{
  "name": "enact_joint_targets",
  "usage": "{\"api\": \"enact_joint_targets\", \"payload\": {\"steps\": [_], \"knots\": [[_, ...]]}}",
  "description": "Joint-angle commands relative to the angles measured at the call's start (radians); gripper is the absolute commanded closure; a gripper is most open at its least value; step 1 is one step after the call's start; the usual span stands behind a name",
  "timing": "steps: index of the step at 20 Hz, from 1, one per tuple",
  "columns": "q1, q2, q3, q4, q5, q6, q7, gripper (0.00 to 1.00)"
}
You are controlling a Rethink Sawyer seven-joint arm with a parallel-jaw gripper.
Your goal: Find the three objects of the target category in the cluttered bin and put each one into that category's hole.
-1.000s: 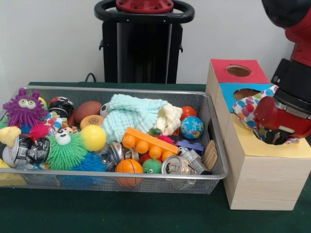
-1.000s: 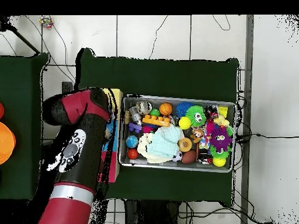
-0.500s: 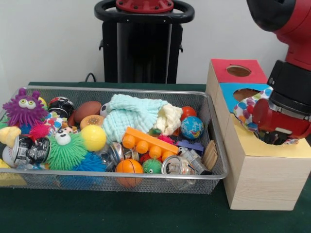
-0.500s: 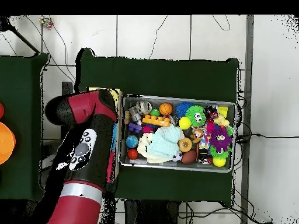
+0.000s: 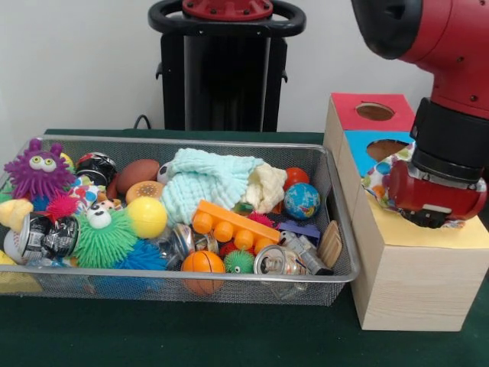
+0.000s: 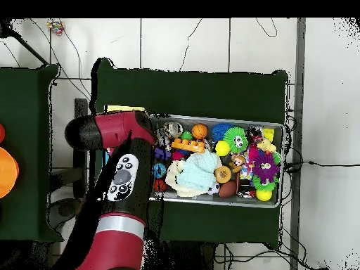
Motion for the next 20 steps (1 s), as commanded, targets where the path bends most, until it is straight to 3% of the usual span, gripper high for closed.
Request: {"api": "enact_joint_targets", "payload": {"steps": [1,5,20], "knots": [[-0.105,-0.015,0.165,0.256,-0.063,-0.111,0.001,1.00],[-0.130,-0.051,0.191,0.313,-0.057,-0.130,0.024,1.00],[-0.110,-0.040,0.168,0.275,-0.060,-0.069,0.041,1.00]]}}
